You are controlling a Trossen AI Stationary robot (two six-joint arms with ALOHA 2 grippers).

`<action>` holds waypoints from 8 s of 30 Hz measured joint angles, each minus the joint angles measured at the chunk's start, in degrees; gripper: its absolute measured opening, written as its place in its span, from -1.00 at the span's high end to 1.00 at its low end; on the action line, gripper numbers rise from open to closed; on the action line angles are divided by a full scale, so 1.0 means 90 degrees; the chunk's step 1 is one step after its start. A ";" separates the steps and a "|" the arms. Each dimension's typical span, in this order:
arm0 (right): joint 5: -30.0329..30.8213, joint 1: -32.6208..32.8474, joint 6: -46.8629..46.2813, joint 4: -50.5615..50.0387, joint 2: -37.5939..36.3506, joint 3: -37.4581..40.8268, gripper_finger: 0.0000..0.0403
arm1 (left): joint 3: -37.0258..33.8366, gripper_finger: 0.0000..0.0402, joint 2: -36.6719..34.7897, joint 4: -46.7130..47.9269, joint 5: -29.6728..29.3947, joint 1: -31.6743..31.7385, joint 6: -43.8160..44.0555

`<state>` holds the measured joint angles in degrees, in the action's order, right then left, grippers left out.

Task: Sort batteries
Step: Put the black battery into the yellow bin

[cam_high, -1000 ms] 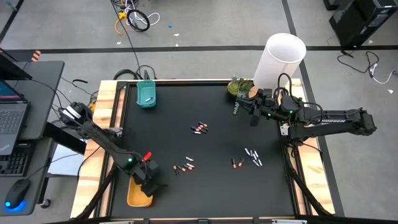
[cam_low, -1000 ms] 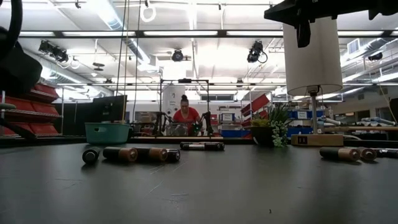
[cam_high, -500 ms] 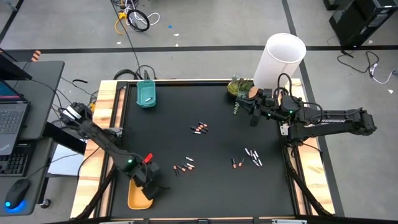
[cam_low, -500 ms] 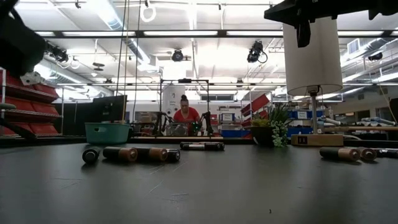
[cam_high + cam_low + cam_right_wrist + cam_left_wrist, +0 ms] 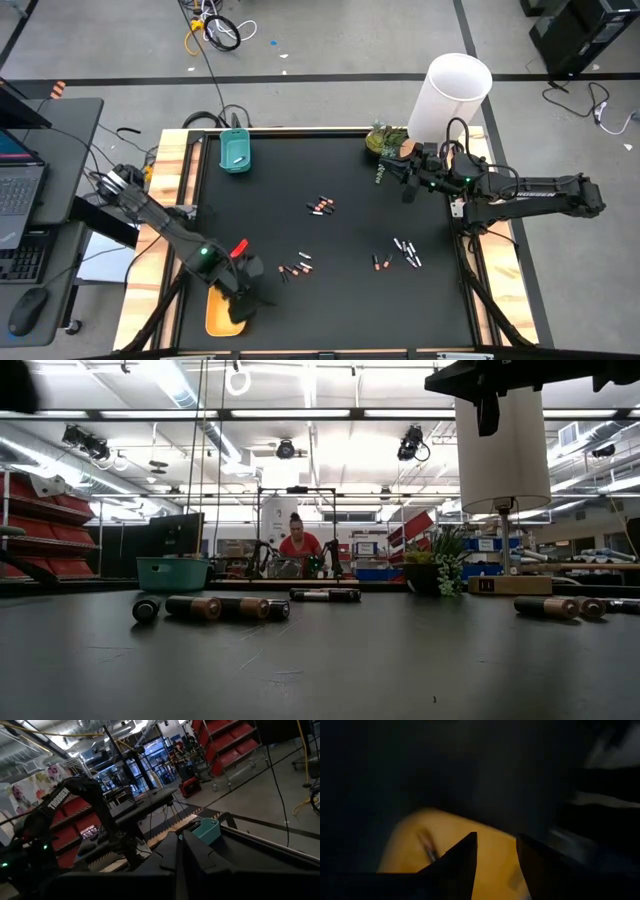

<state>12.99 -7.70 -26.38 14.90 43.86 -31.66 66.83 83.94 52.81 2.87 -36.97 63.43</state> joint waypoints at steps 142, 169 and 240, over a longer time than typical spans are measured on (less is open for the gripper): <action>-0.2603 -0.0124 0.2381 -0.3376 -0.0583 -0.1666 1.00 | 0.1547 0.70 0.1965 0.0968 0.1284 -0.1070 0.7182; -0.2572 -0.0131 0.2068 -0.3381 -0.0583 -0.1666 1.00 | -0.0498 0.45 0.1960 -0.0709 0.0526 -0.0850 0.6955; -0.1318 -0.1106 0.0490 -0.3766 0.0216 -0.1664 1.00 | 0.2004 0.22 0.2616 -0.0154 0.1324 0.6243 -0.9122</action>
<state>1.13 -17.66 -21.98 -19.00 45.80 -46.63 84.86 107.49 51.43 14.78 19.21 -18.66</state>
